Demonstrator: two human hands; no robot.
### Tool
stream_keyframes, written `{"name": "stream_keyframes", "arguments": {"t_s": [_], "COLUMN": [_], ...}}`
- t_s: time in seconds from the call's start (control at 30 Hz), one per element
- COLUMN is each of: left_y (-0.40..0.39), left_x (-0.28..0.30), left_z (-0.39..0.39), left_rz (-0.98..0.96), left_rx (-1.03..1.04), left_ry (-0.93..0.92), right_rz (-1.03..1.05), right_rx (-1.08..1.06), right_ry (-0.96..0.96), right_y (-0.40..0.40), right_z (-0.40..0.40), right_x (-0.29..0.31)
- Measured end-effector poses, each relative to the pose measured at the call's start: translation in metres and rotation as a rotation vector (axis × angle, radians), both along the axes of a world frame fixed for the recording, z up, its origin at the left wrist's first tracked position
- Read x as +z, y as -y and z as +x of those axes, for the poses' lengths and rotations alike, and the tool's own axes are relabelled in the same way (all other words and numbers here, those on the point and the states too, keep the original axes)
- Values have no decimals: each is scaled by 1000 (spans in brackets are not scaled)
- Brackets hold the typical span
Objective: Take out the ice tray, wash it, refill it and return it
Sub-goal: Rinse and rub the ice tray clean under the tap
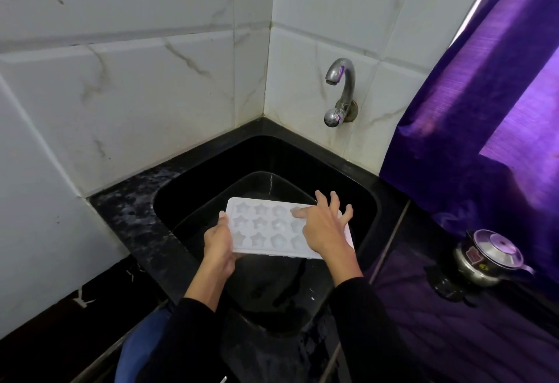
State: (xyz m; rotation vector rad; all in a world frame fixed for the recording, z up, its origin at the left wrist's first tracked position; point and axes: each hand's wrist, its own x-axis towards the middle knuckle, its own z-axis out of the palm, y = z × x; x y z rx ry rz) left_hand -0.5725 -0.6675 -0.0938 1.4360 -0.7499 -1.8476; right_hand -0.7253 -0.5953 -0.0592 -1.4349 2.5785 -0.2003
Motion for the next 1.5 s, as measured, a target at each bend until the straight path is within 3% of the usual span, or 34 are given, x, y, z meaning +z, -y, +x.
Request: {"name": "stream_keyframes", "arguments": {"t_s": [1.03, 1.5], "left_y": [-4, -3], "left_x": [-1, -1], "left_z": [2, 5], "left_rz": [-21, -30], "left_rx": [-15, 18], "left_ry": [-3, -8], "right_rz": [15, -14], "right_rx": [11, 34], "right_ry": [-106, -69], "right_y": [-1, -1], "right_z": [1, 4], "right_x": [3, 2]}}
